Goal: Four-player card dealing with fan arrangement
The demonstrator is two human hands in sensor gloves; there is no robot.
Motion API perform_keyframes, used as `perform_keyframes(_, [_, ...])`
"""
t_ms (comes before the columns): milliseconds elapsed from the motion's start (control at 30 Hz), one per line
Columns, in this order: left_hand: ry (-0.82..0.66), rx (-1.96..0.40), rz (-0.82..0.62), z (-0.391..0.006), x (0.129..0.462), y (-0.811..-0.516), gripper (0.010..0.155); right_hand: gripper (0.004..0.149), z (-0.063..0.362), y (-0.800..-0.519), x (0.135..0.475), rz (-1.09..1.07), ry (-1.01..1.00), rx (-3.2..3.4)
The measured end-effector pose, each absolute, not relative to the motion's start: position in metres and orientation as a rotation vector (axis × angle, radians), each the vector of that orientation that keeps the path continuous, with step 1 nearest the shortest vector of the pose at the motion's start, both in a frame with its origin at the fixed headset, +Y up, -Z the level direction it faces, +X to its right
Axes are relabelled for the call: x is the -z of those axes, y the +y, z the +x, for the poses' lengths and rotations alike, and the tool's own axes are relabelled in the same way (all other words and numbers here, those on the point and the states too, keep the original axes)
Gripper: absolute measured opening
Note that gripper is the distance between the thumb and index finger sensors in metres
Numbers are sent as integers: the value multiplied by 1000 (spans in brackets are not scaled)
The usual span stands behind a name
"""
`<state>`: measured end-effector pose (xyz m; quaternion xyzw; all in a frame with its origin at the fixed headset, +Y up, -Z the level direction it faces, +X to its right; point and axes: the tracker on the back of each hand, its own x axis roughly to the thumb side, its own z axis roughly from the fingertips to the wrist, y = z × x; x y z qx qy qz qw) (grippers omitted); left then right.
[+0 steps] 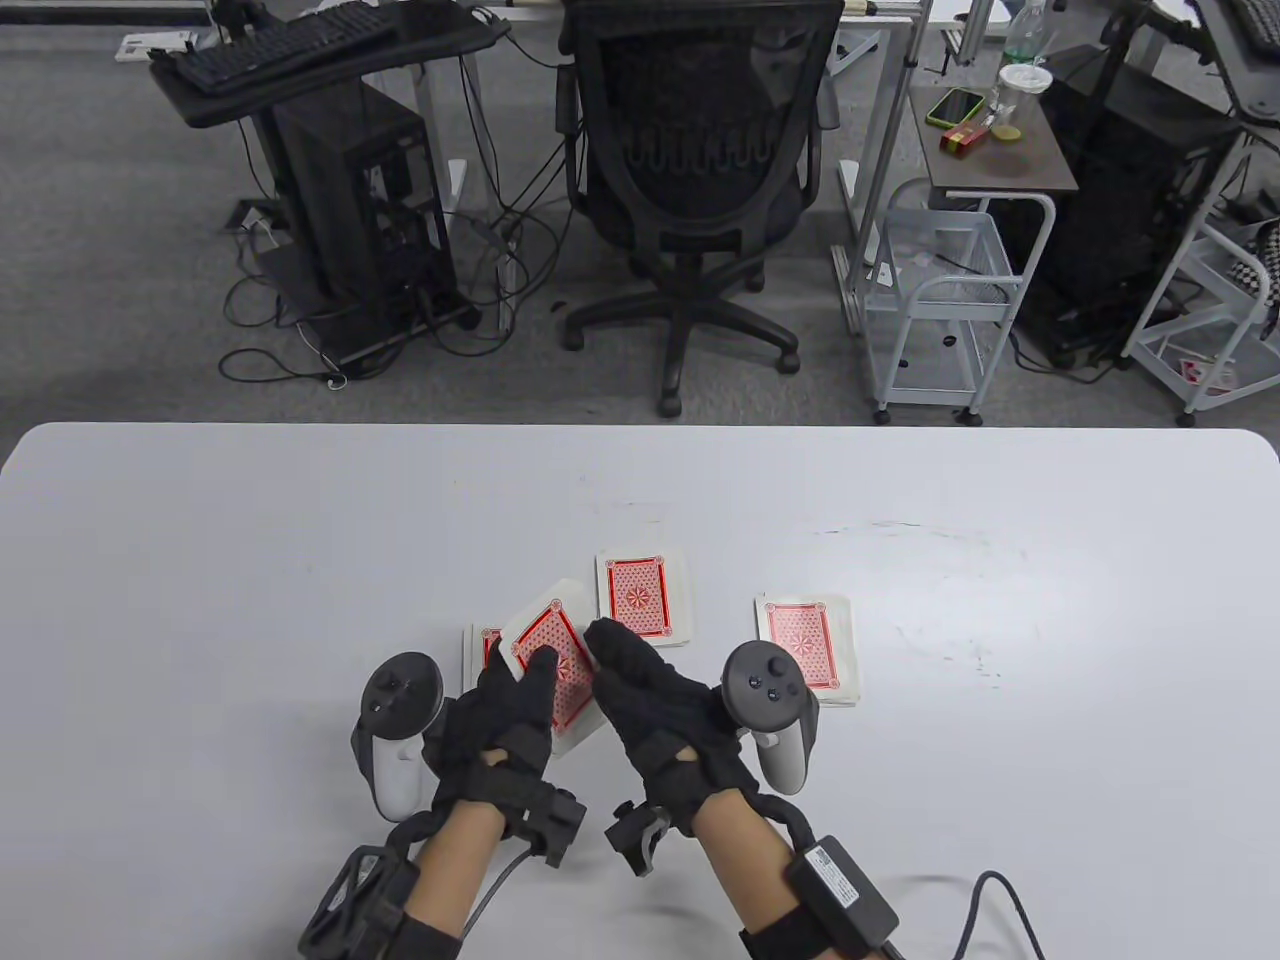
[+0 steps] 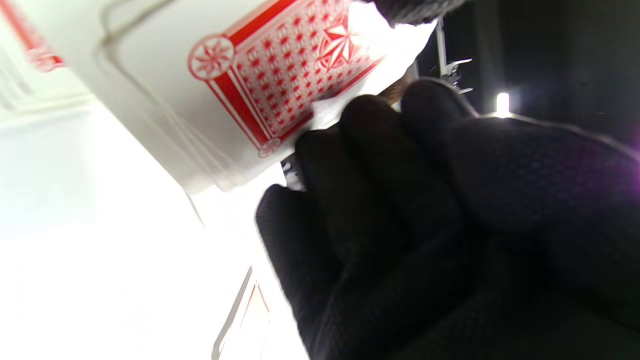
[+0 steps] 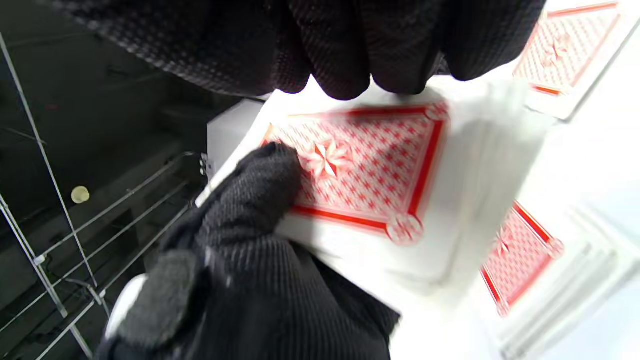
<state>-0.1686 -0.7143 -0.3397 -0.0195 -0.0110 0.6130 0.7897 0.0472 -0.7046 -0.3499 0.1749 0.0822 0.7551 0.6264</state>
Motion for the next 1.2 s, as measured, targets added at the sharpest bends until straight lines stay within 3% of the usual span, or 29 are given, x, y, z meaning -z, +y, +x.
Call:
perform_keyframes(67, [-28, -1291, -34, -159, 338, -712, 53, 67, 45, -708, 353, 526, 339, -1714])
perform_keyframes(167, [-180, -1342, -112, -149, 339, -714, 62, 77, 39, -709, 355, 659, 348, -1739])
perform_keyframes(233, [-290, -1445, -204, -144, 340, -716, 76, 83, 38, -708, 356, 736, 386, -1743])
perform_keyframes(300, [-354, -1552, -255, -142, 341, -719, 88, 86, 41, -708, 357, 740, 358, -1749])
perform_keyframes(367, [-401, -1561, -282, -141, 342, -719, 89, 87, 45, -707, 358, 731, 298, -1799])
perform_keyframes(433, [-445, -1554, -292, -140, 342, -718, 89, 81, 50, -706, 359, 670, 210, -1824])
perform_keyframes(533, [-470, -1588, -285, -140, 341, -714, 87, 59, 68, -707, 362, 466, 24, -1774])
perform_keyframes(667, [-313, -1414, -139, -149, 338, -709, 89, 53, 82, -713, 370, 503, 111, -1616])
perform_keyframes(767, [-256, -1386, -146, -152, 341, -717, 95, 50, 83, -721, 375, 543, 201, -1459])
perform_keyframes(867, [-379, -1569, -299, -145, 346, -731, 85, 49, 74, -726, 376, 594, 342, -1411])
perform_keyframes(933, [-365, -1688, -325, -145, 346, -735, 76, 49, 72, -728, 375, 611, 394, -1460])
perform_keyframes(1033, [-362, -1593, -297, -147, 347, -737, 59, 52, 76, -727, 374, 493, 373, -1706])
perform_keyframes(1133, [-356, -1532, -278, -147, 346, -739, 48, 58, 84, -726, 372, 577, 394, -1929])
perform_keyframes(1200, [-388, -1538, -299, -145, 346, -742, 46, 51, 99, -723, 368, 529, 327, -1918])
